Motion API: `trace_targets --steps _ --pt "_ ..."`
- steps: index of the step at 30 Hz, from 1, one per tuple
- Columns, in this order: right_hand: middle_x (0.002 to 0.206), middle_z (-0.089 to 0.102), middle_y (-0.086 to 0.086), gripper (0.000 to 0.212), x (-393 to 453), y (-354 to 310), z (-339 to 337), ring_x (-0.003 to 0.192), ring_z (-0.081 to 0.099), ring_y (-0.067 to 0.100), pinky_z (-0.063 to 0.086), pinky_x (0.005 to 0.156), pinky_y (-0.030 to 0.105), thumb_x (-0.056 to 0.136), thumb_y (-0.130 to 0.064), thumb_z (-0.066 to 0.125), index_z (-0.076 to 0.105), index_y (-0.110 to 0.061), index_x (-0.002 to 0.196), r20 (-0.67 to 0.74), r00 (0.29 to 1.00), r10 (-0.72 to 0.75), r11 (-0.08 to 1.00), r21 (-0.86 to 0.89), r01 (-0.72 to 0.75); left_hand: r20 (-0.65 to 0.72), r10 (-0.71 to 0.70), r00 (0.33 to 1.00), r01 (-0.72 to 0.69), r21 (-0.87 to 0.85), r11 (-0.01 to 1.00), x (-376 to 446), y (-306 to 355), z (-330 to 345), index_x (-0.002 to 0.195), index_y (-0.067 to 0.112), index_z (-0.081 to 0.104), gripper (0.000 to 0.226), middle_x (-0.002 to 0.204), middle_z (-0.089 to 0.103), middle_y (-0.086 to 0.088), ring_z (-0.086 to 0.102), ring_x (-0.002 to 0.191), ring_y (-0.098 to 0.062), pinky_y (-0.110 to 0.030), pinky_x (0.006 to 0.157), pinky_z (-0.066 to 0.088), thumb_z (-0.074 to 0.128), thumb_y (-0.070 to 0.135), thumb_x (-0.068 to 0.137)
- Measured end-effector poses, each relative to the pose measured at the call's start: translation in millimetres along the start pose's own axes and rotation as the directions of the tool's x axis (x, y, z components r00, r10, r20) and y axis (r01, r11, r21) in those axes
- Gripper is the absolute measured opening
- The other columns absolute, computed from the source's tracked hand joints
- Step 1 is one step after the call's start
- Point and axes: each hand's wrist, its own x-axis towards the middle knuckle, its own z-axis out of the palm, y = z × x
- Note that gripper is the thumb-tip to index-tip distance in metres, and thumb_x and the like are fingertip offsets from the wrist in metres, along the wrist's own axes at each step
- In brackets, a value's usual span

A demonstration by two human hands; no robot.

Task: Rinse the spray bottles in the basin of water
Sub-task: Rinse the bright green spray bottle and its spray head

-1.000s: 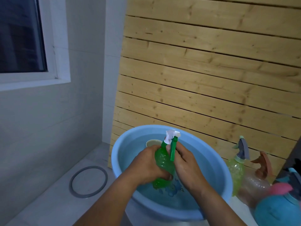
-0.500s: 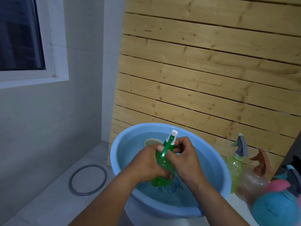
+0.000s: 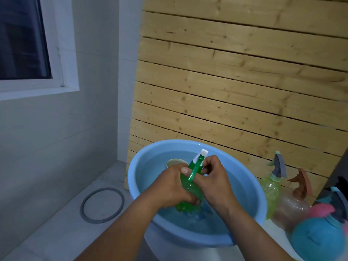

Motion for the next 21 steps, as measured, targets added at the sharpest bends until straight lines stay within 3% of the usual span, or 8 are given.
trace_targets --steps 4,7,11,16,19,21 --pt "0.087 0.068 -0.007 0.03 -3.4 -0.4 -3.5 0.082 0.065 0.007 0.053 0.069 0.023 0.07 -0.042 0.075 0.06 -0.029 0.093 0.116 0.993 -0.036 0.999 -0.022 0.039 -0.035 -0.01 0.999 0.009 -0.024 1.0 -0.4 0.7 -1.5 0.096 0.035 0.064 0.056 0.087 0.071 0.013 0.068 0.078 -0.002 -0.038 0.074 0.06 0.087 0.03 0.046" --pt "0.096 0.069 -0.007 0.021 -6.0 -2.1 -6.9 0.09 0.066 0.008 0.049 0.076 0.025 0.076 -0.035 0.059 0.066 -0.032 0.095 0.163 0.986 -0.023 1.0 0.018 0.021 -0.054 -0.035 0.998 0.031 -0.056 0.998 -1.1 -0.2 -2.2 0.1 0.038 0.062 0.062 0.09 0.07 0.014 0.068 0.081 -0.001 -0.037 0.077 0.059 0.088 0.031 0.044" --pt "0.103 0.07 -0.005 0.019 -7.4 -5.1 -6.1 0.096 0.066 0.007 0.051 0.085 0.031 0.086 -0.045 0.06 0.069 -0.033 0.098 0.163 0.986 -0.028 0.999 0.048 0.021 -0.052 -0.048 0.997 0.044 -0.074 0.996 -1.9 0.7 -2.2 0.1 0.042 0.062 0.063 0.088 0.07 0.017 0.067 0.08 0.001 -0.035 0.077 0.059 0.088 0.031 0.044" --pt "0.081 0.068 -0.004 0.011 -3.8 -4.9 -4.3 0.075 0.064 0.008 0.049 0.069 0.021 0.09 -0.036 0.067 0.069 -0.034 0.08 -0.019 0.994 -0.109 0.994 0.018 0.109 -0.044 -0.066 0.997 0.063 -0.07 0.996 -1.3 0.5 -0.8 0.107 0.04 0.06 0.071 0.093 0.069 0.015 0.067 0.083 0.001 -0.033 0.077 0.06 0.088 0.037 0.042" --pt "0.071 0.069 0.001 0.012 -4.9 -6.0 -5.9 0.062 0.061 0.011 0.051 0.058 0.024 0.09 -0.034 0.068 0.07 -0.027 0.081 0.002 0.994 -0.107 0.992 0.067 0.106 -0.065 -0.09 0.994 0.085 -0.073 0.994 -0.6 -0.5 0.0 0.113 0.039 0.056 0.082 0.099 0.067 0.016 0.066 0.088 -0.001 -0.03 0.077 0.059 0.087 0.042 0.038" --pt "0.073 0.07 0.005 0.01 -6.0 -6.1 -5.6 0.061 0.06 0.013 0.052 0.057 0.03 0.089 -0.033 0.069 0.071 -0.025 0.085 0.044 0.993 -0.112 0.99 0.097 0.107 -0.076 -0.098 0.992 0.091 -0.096 0.991 -0.6 -0.3 -0.3 0.108 0.039 0.059 0.076 0.096 0.068 0.015 0.066 0.083 0.001 -0.028 0.074 0.059 0.086 0.043 0.037"
